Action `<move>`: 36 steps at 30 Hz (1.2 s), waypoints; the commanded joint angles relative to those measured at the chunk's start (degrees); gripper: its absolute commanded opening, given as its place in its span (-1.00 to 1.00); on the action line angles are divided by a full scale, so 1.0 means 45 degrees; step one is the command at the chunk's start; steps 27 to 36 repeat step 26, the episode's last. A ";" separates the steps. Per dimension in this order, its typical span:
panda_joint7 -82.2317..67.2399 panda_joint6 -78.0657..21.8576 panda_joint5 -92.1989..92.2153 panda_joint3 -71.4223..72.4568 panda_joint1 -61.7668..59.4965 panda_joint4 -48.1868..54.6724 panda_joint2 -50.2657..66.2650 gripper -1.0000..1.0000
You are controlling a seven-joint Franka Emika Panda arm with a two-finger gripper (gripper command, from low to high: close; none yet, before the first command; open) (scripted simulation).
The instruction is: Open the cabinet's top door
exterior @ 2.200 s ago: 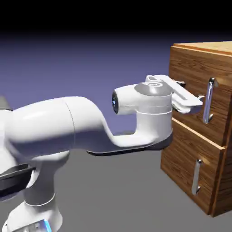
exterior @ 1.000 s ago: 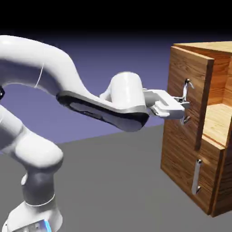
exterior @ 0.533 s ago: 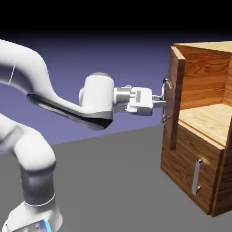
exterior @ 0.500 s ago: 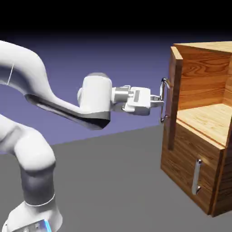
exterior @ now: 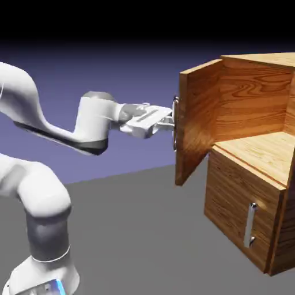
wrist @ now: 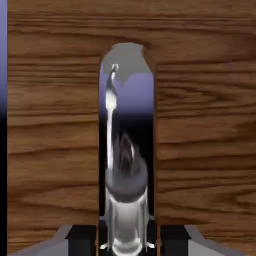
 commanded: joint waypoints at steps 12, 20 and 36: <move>0.0697 -0.6573 0.5343 0.4972 -0.0438 0.3447 0.3791 -1.00; 0.2009 -1.0944 0.6796 0.7574 -0.1735 0.6855 0.7387 -1.00; 0.3186 -1.3641 0.7064 0.8646 -0.2084 0.8973 0.9891 -1.00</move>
